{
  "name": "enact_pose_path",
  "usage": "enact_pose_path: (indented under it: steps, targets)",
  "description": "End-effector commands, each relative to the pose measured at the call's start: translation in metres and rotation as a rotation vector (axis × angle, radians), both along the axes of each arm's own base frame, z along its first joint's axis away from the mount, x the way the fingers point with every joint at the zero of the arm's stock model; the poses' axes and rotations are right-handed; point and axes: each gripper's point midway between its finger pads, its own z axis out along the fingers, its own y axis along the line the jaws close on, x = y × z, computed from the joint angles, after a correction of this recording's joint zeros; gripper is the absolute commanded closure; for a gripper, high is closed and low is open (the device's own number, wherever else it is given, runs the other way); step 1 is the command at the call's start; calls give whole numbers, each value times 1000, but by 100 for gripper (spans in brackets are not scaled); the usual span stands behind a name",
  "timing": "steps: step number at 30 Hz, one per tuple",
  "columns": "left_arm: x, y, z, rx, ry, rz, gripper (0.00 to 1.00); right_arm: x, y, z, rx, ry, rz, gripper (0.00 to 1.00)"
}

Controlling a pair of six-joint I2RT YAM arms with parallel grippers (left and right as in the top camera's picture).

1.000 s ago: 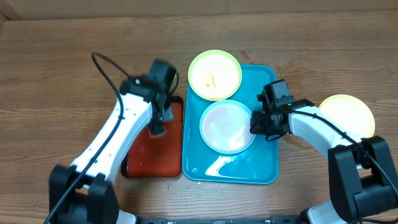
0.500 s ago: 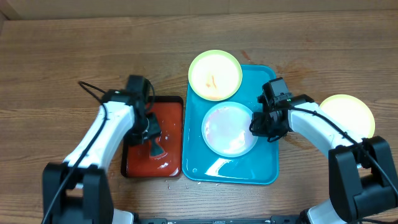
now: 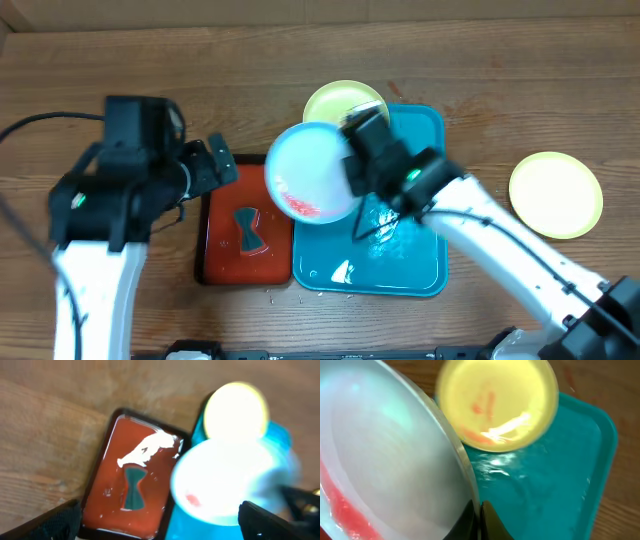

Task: Clean dirty plates on tray and stack at the side
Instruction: 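Lift the white plate with the right gripper and tilt it over the red tray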

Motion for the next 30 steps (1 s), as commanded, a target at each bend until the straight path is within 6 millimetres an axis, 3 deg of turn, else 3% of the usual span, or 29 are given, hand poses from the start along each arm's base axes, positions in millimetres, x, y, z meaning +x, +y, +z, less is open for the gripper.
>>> enact_pose_path:
  steps: [1,5,10,18,30]
  targets:
    - [-14,0,41,-1,-118,-22,0,-1,18,30,-59,-187,-2,96]
    - [-28,1,56,-5,-174,-22,0,-7,38,50,-75,-320,-6,96]
    - [-43,2,57,-6,-167,-24,0,-9,52,69,-65,-439,-37,96]
    - [-49,2,48,-3,-116,-24,0,-19,62,66,-158,-523,-55,96]
    - [-50,2,39,-1,-63,-24,0,-50,69,89,-299,-697,-62,96]
